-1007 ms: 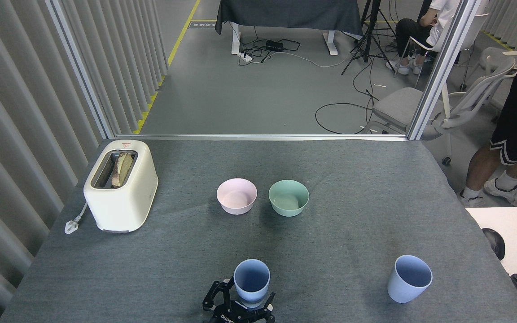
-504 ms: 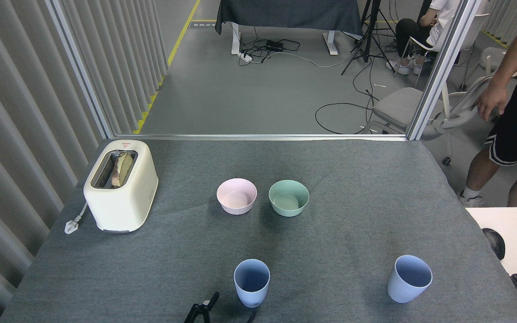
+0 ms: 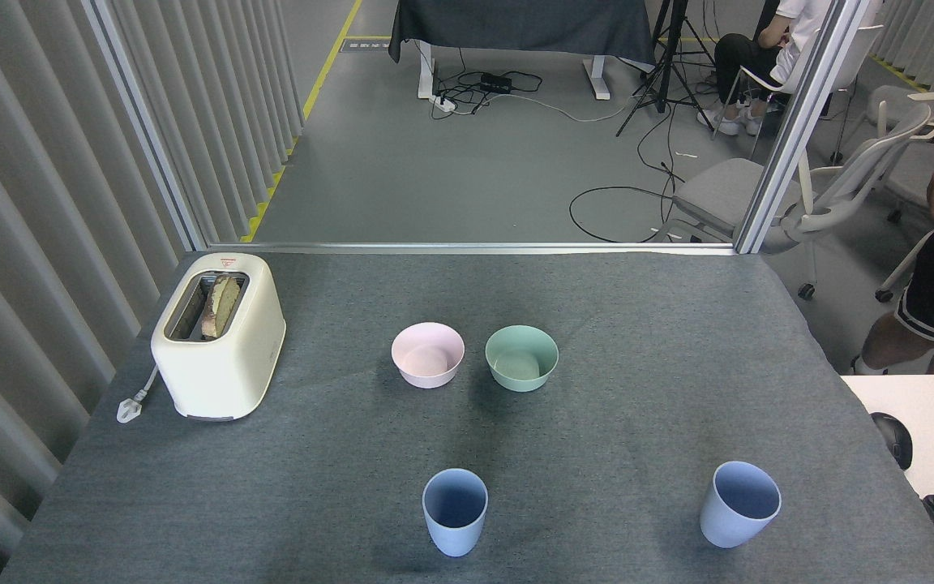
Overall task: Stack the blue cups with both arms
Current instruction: 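Open the left gripper and withdraw it from the cup, then reach the right gripper to the other blue cup and grasp it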
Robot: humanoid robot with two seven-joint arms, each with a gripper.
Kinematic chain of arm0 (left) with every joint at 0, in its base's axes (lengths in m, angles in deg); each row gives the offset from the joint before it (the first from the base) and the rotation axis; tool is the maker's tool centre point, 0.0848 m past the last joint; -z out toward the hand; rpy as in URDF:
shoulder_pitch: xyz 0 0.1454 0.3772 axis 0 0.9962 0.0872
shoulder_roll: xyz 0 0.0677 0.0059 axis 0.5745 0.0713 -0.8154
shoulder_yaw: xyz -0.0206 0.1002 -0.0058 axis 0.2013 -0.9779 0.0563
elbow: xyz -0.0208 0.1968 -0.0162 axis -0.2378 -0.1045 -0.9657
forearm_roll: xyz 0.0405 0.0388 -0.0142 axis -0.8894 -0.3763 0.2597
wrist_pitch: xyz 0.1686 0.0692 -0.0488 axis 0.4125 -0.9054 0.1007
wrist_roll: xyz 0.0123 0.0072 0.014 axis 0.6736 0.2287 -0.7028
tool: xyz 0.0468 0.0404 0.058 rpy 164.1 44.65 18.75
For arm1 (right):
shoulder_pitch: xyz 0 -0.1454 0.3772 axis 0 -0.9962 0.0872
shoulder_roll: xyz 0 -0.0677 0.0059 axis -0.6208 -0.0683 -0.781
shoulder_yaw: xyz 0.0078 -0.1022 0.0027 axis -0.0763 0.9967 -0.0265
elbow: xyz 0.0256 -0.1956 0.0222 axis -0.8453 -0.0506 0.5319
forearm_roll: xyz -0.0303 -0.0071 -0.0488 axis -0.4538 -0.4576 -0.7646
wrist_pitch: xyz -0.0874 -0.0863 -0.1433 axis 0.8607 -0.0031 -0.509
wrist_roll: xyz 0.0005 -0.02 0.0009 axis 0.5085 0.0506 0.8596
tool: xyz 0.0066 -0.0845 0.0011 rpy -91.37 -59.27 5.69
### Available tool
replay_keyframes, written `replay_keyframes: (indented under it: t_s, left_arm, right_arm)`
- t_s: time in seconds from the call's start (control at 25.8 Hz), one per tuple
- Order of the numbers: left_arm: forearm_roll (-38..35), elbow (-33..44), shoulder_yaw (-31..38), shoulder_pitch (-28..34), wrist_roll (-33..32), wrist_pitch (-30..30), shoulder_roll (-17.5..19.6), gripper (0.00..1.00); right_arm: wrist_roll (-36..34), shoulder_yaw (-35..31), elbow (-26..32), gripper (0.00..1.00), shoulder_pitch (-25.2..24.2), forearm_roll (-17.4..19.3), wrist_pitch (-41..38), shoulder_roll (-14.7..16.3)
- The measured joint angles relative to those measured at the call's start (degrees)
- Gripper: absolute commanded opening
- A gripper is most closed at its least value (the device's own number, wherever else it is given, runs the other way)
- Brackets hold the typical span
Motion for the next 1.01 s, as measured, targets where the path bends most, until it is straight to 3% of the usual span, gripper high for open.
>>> replay_keyframes:
  t_s: [0.31,1.01]
  left_arm:
    - [0.7,0.3,0.7,0.6,0.0,0.2,0.1,1.00]
    - [0.7,0.3,0.7,0.6,0.5,0.2,0.1,1.00]
  right_arm:
    - [1.3,1.8,-6.7,1.00,8.8,0.0,-0.4,2.9]
    - [1.3,2.7,-10.9,1.00,14.7,0.7,-2.6,2.8]
